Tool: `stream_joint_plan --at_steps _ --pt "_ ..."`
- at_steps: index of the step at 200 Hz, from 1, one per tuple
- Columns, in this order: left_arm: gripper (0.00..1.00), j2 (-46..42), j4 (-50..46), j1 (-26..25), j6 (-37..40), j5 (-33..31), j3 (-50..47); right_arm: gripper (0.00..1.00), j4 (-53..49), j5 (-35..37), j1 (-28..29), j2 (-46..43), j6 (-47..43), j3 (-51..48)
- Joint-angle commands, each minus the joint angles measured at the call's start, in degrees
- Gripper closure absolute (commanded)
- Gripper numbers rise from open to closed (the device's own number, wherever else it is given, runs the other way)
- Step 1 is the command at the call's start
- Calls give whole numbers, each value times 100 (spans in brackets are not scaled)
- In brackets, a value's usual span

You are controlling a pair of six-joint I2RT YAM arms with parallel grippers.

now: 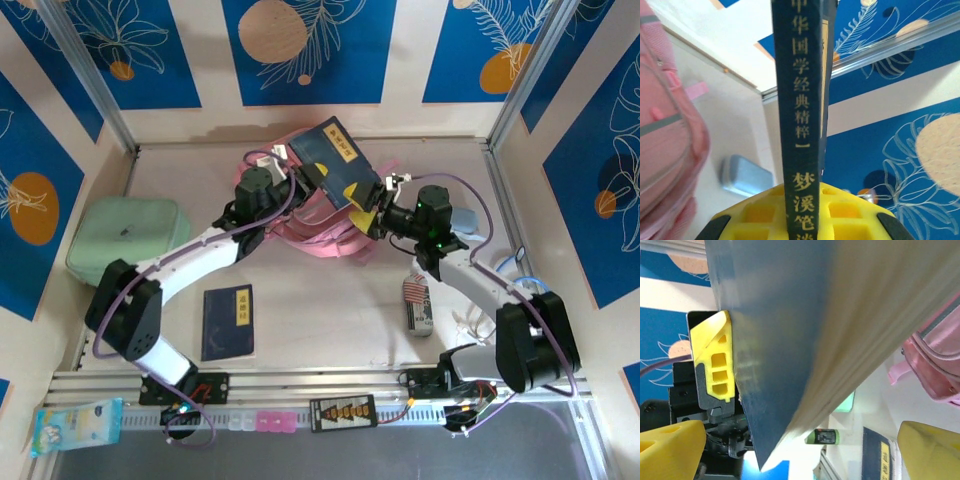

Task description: Pack books, pencil case, and school supplies into a backpack

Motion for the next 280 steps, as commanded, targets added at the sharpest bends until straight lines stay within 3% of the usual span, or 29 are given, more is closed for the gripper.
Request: stream_joint_plan --at_steps 1,32,95,109,145,162,177,202,230,264,280 --pt "100 220 1067 -11 -703 317 370 2 897 -120 -18 259 676 292" --pt "100 405 1418 -15 -1069 349 404 6 1571 81 -1 732 1072 483" --pt "100 354 1229 -18 -1203 17 138 33 2217 443 -45 951 1428 425" --pt "100 293 1099 -14 -1183 -49 41 41 2275 546 -74 935 1518 333" --pt "100 118 658 0 -916 -168 -149 78 2466 821 -108 842 1676 55" --pt "100 -14 -230 2 -494 -249 -27 89 2045 735 -166 758 1597 58" --pt "80 -93 -949 2 90 -386 73 100 1480 674 -227 616 1314 67" --pt "51 -143 -2004 4 1346 -578 249 100 215 841 -361 225 740 111" --pt "20 13 -3316 -10 3424 -478 732 100 -832 994 -550 -252 176 78" --pt "0 443 -4390 -14 5170 -738 1322 100 -2037 1204 -816 -755 -519 228" --pt "0 656 -4651 -15 5892 -684 1544 100 -2443 1289 -920 -856 -743 282"
